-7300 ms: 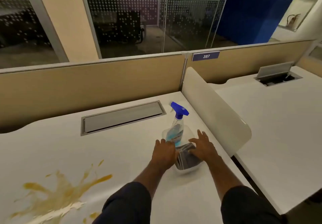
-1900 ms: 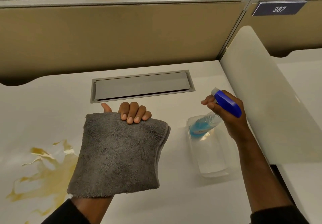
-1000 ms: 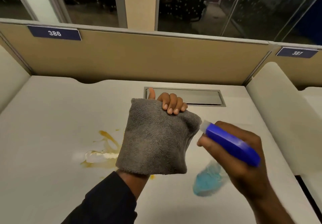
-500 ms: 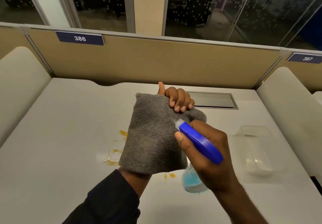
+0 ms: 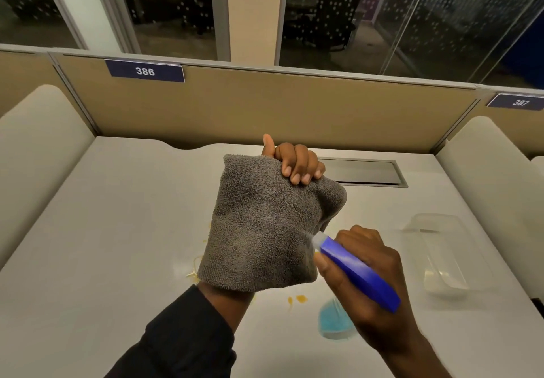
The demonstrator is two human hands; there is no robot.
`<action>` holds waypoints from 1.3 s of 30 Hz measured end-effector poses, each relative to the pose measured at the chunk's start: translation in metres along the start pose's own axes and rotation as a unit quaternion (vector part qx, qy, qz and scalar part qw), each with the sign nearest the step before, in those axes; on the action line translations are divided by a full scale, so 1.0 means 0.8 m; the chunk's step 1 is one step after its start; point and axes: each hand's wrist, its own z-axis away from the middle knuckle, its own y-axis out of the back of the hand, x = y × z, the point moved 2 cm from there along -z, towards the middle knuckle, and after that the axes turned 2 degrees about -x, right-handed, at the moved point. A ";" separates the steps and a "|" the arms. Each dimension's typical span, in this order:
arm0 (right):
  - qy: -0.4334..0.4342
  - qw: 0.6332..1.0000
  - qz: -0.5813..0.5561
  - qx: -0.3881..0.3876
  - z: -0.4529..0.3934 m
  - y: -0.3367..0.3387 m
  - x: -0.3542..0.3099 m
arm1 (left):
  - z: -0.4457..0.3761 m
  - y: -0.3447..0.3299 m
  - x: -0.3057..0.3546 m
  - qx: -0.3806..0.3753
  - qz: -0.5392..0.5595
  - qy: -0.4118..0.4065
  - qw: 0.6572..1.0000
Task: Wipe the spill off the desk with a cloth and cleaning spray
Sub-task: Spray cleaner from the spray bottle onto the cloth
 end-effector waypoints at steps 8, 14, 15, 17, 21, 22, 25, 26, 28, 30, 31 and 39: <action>-0.049 0.997 0.025 0.062 0.018 0.023 0.049 | 0.000 0.004 0.008 0.026 0.021 -0.021 0.999; -0.038 0.999 0.026 0.022 0.038 0.021 0.065 | -0.006 0.011 0.014 -0.050 0.002 -0.039 0.998; -0.029 0.999 0.033 0.007 0.042 0.019 0.063 | -0.008 0.013 0.015 -0.056 -0.001 -0.036 0.998; -0.003 0.999 0.048 -0.015 0.047 0.013 0.056 | -0.012 0.016 0.016 -0.068 -0.001 -0.031 0.997; 0.019 0.999 0.045 -0.023 0.043 0.002 0.037 | -0.016 0.025 0.010 -0.058 -0.017 -0.022 0.998; 0.023 0.998 0.044 -0.026 0.039 0.000 0.033 | -0.017 0.026 0.008 -0.061 -0.018 -0.021 0.998; 0.034 0.998 0.038 -0.025 0.028 -0.005 0.019 | -0.020 0.027 0.003 -0.067 -0.023 -0.021 0.997; 0.036 0.999 0.036 -0.020 0.026 -0.007 0.016 | -0.021 0.027 0.001 -0.071 -0.024 -0.019 0.997; 0.041 0.998 0.040 -0.011 0.025 -0.012 0.013 | -0.024 0.026 0.000 -0.088 -0.024 -0.017 0.996; 0.046 0.998 0.049 -0.004 0.027 -0.013 0.015 | -0.027 0.025 0.000 -0.105 -0.015 -0.018 0.994; 0.048 0.997 0.053 0.001 0.027 -0.012 0.018 | -0.029 0.025 0.000 -0.108 -0.015 -0.018 0.994; 0.037 0.996 0.076 0.020 0.030 0.005 0.047 | -0.028 0.025 0.007 -0.088 -0.035 -0.028 0.995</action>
